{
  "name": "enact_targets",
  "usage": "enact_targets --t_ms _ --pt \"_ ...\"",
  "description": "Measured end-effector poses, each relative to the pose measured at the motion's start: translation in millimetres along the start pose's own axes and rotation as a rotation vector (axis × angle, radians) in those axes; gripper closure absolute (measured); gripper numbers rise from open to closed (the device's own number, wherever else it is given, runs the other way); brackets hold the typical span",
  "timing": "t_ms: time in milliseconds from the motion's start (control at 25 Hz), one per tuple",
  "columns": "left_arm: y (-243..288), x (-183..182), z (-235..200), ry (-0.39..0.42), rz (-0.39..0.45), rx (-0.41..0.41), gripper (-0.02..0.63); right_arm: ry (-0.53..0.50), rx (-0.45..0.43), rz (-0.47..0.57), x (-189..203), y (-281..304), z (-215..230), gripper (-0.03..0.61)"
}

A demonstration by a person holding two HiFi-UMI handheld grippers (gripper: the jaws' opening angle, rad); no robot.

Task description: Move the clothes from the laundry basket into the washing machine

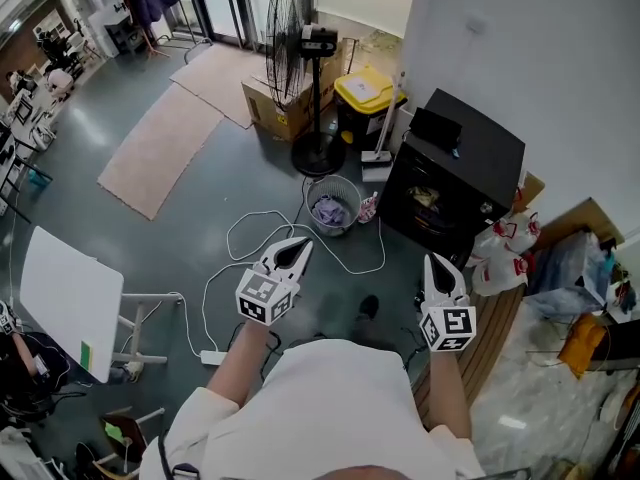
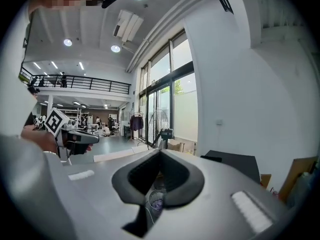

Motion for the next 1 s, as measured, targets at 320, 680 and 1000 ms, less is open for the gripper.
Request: enact_targets --t_ms 320,680,1000 --pt "42 3 -11 0.010 0.002 -0.021 0.607 0.018 -0.032 0.007 9 42 42 0.568" --pt "117 -26 -25 0.014 0.024 -0.050 0.607 0.001 -0.077 0.008 -3 107 109 0.568" --pt "203 -41 -29 -0.002 -0.015 -0.056 0.607 0.008 -0.117 -0.006 -6 156 181 0.568"
Point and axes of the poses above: the fingertips, and each gripper's own axes: y forward along the fingers, z to its right, x out of its underside, the point moved 6 cm from there along -y, backward along the fingers, and after that the axes turned 10 degrees about -x, right-handed, at the moved point
